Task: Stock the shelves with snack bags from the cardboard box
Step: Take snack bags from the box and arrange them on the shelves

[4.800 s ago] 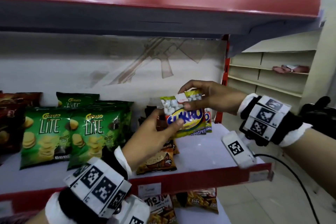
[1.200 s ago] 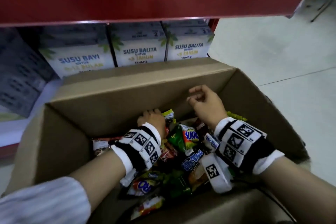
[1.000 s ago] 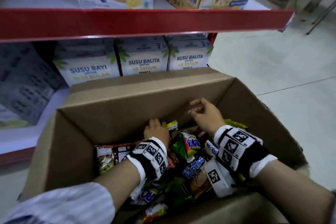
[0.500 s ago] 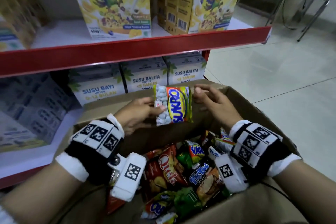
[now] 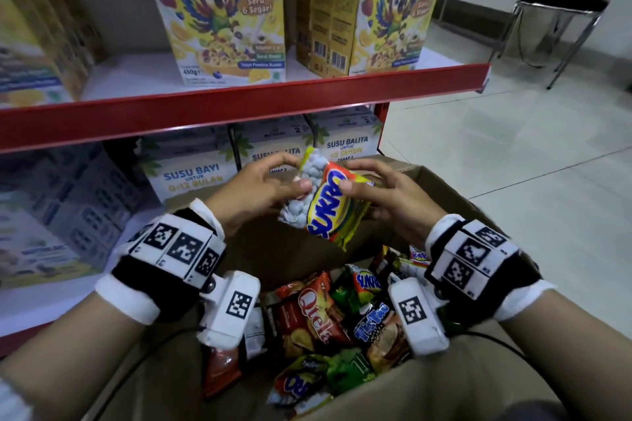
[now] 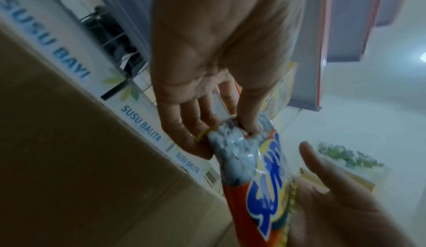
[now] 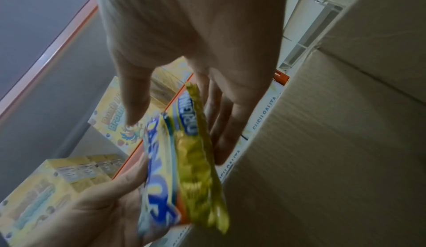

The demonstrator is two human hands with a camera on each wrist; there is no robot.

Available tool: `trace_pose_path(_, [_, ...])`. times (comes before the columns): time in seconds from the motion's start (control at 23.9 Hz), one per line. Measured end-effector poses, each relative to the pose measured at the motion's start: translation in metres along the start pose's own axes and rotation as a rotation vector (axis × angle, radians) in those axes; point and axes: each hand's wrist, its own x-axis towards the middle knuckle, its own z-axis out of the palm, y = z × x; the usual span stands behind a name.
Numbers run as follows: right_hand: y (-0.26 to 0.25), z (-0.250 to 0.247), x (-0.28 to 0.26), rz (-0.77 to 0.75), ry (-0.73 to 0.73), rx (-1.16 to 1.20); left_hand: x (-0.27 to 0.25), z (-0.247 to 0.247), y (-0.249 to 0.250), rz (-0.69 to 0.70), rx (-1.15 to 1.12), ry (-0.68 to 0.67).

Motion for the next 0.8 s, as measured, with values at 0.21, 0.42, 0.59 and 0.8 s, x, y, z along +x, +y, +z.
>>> trace_pose_path(0.21, [0.008, -0.01, -0.004, 0.19, 0.057, -0.279, 0.019, 0.016, -0.041, -0.257, 0.472, -0.189])
trace_pose_path(0.42, [0.015, -0.031, -0.002, 0.238, 0.258, -0.154, 0.035, 0.024, -0.133, -0.485, 1.039, -0.48])
trace_pose_path(0.59, [0.018, -0.033, 0.003, 0.22, 0.267, -0.144, 0.029, 0.03, -0.192, -0.444, 1.085, -0.487])
trace_pose_path(0.8, [0.022, -0.033, 0.005, 0.206, 0.277, -0.138, 0.019, 0.038, -0.21, -0.363, 0.997, -0.418])
